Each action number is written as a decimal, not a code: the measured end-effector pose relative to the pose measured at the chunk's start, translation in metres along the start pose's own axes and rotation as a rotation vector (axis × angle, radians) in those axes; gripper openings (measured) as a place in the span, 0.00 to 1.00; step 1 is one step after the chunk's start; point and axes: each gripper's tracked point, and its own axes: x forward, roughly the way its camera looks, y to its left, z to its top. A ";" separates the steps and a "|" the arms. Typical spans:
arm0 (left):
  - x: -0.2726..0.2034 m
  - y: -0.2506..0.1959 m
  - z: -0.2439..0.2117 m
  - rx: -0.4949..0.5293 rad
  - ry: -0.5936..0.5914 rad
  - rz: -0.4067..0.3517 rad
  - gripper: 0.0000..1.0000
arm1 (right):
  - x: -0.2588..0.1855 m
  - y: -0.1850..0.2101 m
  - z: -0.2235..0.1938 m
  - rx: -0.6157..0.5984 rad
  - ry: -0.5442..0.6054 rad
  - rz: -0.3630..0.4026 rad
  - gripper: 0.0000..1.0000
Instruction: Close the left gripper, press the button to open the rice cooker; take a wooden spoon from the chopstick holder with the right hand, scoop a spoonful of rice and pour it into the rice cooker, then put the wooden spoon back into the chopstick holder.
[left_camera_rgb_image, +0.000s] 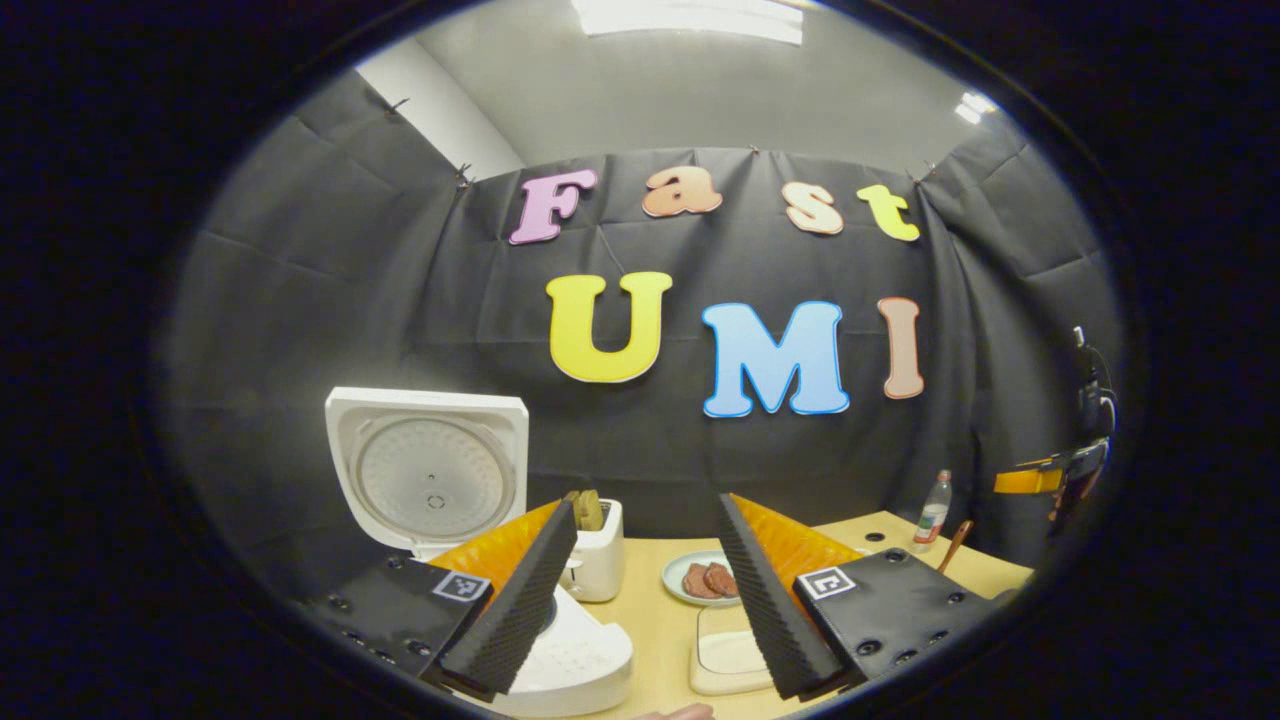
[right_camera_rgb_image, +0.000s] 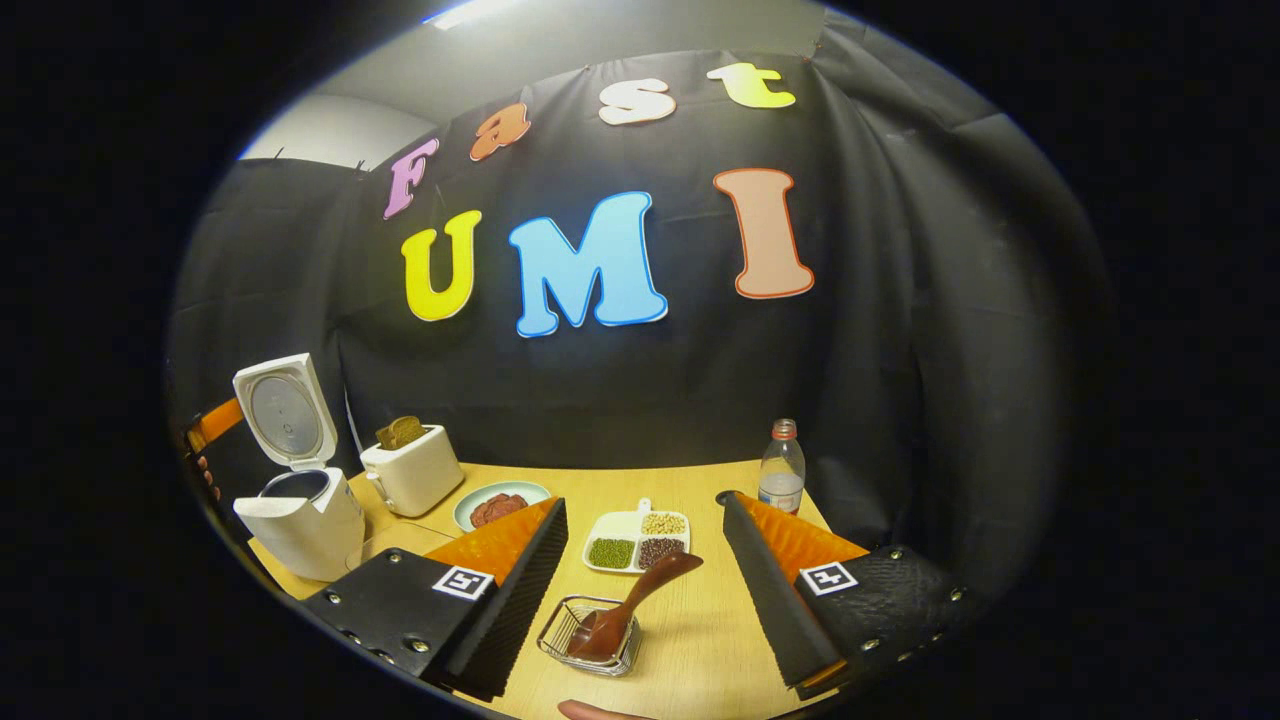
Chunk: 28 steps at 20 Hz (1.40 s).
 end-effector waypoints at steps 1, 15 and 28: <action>0.000 -0.008 -0.005 0.001 0.004 -0.020 0.97 | 0.004 -0.003 -0.010 -0.003 0.007 -0.007 0.96; 0.001 -0.041 -0.023 0.094 0.018 -0.079 0.96 | 0.065 -0.015 -0.091 0.143 0.074 -0.007 0.96; 0.003 -0.035 -0.035 0.092 0.025 -0.063 0.96 | 0.096 0.007 -0.083 0.179 0.055 0.087 0.42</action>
